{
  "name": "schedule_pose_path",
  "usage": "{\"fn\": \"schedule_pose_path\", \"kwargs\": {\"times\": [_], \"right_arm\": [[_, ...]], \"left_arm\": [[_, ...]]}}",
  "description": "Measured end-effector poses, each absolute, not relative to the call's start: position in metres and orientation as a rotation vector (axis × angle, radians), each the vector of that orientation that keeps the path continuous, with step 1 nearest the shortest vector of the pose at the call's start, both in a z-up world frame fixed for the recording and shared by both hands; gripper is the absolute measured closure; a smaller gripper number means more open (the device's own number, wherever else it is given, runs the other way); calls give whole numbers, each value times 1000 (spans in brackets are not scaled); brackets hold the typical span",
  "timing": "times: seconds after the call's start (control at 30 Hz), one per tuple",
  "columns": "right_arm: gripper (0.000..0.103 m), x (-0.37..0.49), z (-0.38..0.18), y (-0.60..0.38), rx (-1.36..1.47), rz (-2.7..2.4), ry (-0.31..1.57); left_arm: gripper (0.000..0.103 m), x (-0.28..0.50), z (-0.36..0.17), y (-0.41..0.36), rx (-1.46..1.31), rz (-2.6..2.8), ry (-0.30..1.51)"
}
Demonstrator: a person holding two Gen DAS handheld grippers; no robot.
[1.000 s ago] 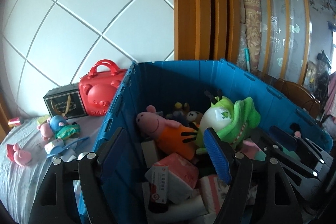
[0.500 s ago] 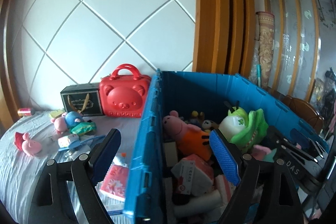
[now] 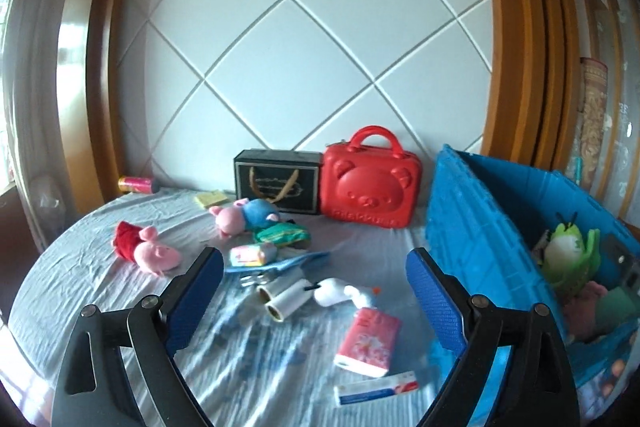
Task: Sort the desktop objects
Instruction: 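Withdraw both tools from the bin back over the table, then reach the left tool to the pig plush in red dress and grasp it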
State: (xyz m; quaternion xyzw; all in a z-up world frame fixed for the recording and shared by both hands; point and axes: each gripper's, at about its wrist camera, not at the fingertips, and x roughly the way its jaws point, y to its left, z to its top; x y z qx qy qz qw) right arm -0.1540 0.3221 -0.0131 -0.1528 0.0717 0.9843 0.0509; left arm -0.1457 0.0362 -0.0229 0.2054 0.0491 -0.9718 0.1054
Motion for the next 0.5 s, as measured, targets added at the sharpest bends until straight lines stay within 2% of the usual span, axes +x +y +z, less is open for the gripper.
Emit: {"fn": "schedule_pose_path", "kwargs": {"times": [0.23, 0.5], "right_arm": [[0, -145, -2, 201, -396, 3163, 188], [0, -180, -55, 73, -755, 3276, 50]], "left_arm": [[9, -147, -56, -69, 724, -2752, 128], [9, -154, -103, -158, 895, -2636, 173]]}}
